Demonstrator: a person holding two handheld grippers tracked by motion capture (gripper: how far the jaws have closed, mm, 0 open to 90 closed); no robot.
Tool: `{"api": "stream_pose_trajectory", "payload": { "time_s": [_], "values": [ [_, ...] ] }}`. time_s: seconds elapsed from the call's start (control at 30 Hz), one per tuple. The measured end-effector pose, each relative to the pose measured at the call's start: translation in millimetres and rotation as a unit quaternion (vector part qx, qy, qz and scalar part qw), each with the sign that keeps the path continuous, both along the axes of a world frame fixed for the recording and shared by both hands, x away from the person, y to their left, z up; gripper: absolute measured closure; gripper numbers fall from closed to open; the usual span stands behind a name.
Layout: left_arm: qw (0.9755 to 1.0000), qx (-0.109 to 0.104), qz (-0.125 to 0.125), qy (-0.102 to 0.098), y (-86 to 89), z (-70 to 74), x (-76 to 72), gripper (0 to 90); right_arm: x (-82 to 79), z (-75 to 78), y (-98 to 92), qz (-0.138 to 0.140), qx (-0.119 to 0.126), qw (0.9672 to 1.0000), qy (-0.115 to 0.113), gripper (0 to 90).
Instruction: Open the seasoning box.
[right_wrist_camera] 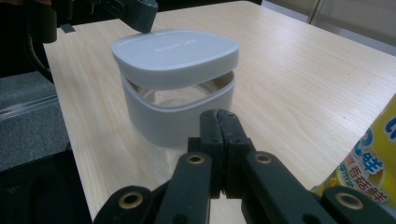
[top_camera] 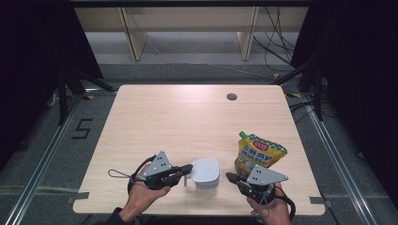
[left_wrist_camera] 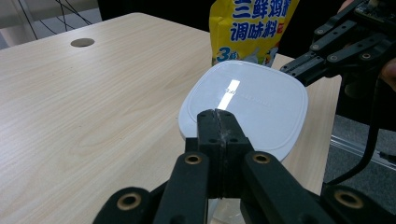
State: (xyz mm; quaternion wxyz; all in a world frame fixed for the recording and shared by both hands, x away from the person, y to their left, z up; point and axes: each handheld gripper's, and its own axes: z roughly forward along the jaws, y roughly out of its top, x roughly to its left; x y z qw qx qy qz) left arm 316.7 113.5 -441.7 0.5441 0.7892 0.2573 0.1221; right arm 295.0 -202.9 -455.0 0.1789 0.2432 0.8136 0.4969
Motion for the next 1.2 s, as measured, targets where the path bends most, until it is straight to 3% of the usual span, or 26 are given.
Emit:
{"api": "stream_pose_trajectory", "payload": {
  "time_s": [0.23, 1.03, 1.2],
  "values": [
    [1.0, -0.003, -0.003, 0.0, 1.7, -1.0, 0.6, 89.0, 0.3, 1.0, 6.7, 0.017, -0.005, 0.9998, -0.004, 90.0],
    [0.9999, -0.01, -0.003, 0.008, 1.9, -1.9, -0.7, 89.0, 1.6, 6.3, 17.6, 0.027, -0.015, 0.9994, -0.016, 90.0],
    [0.9998, -0.011, -0.014, 0.002, 3.2, -2.1, 0.6, 87.7, 0.2, 9.9, 20.0, 0.027, -0.016, 0.9993, -0.021, 90.0]
  ]
}}
